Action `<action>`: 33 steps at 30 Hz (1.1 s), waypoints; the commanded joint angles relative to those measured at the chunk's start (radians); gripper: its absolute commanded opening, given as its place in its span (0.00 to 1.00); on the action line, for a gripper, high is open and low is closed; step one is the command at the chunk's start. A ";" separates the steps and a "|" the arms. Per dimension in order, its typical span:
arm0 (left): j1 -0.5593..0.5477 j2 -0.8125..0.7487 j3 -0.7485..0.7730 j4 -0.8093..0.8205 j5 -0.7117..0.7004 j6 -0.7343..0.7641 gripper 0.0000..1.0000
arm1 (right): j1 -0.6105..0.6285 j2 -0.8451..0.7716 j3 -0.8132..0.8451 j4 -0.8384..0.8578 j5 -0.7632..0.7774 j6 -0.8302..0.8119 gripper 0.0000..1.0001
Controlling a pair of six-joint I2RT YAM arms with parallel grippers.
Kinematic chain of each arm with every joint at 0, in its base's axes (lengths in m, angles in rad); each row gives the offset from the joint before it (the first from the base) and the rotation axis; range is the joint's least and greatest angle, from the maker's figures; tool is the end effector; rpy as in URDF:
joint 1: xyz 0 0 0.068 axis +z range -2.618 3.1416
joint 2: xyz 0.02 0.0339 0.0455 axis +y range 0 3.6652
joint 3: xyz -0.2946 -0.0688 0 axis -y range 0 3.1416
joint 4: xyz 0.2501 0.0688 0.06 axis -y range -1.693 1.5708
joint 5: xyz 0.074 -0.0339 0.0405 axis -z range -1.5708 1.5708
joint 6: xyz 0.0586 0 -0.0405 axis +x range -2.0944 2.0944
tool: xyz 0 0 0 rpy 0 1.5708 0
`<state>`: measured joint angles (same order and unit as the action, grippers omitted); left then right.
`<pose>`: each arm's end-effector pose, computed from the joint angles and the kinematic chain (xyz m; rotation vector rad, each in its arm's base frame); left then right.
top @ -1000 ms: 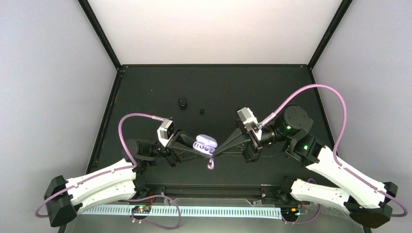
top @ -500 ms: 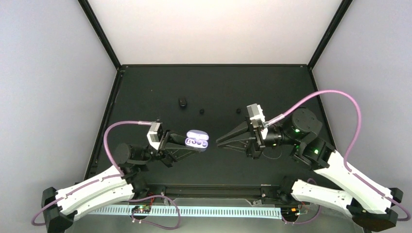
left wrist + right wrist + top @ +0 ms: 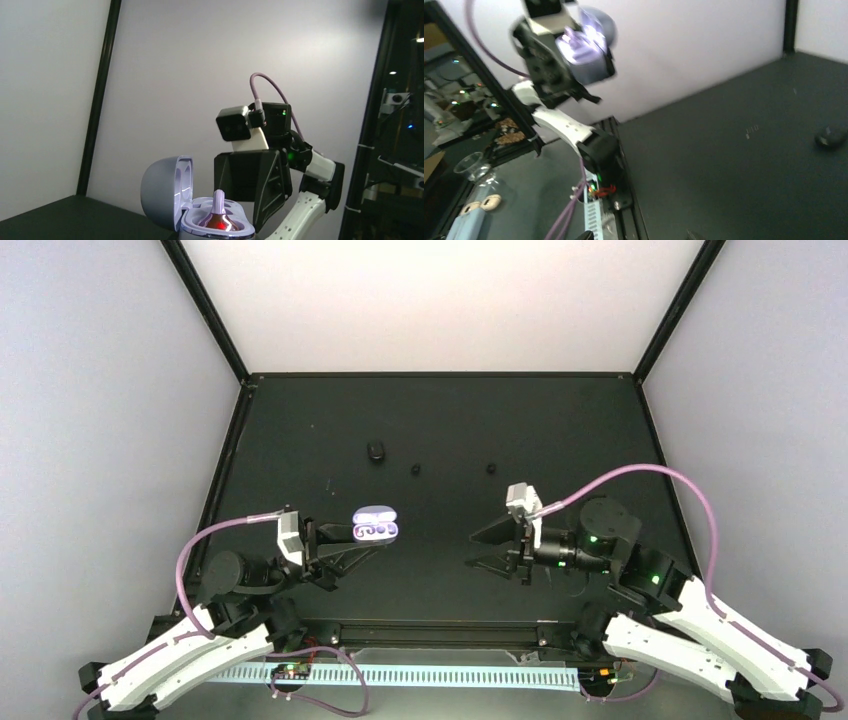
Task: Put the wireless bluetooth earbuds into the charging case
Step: Close the charging case.
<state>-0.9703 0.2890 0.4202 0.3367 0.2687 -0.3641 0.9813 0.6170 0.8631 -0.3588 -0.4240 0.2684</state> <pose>0.0404 -0.0865 0.3485 0.6068 1.0613 -1.3280 0.0546 0.1250 0.3887 -0.9598 1.5782 1.2644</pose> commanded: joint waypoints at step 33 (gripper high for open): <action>-0.002 -0.139 -0.009 -0.333 -0.137 0.063 0.02 | -0.441 0.749 0.064 0.168 0.621 0.375 0.47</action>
<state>-0.9703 0.1761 0.3973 0.0410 0.1413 -0.3157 0.6312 1.2388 0.8890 -0.2737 0.2008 0.6071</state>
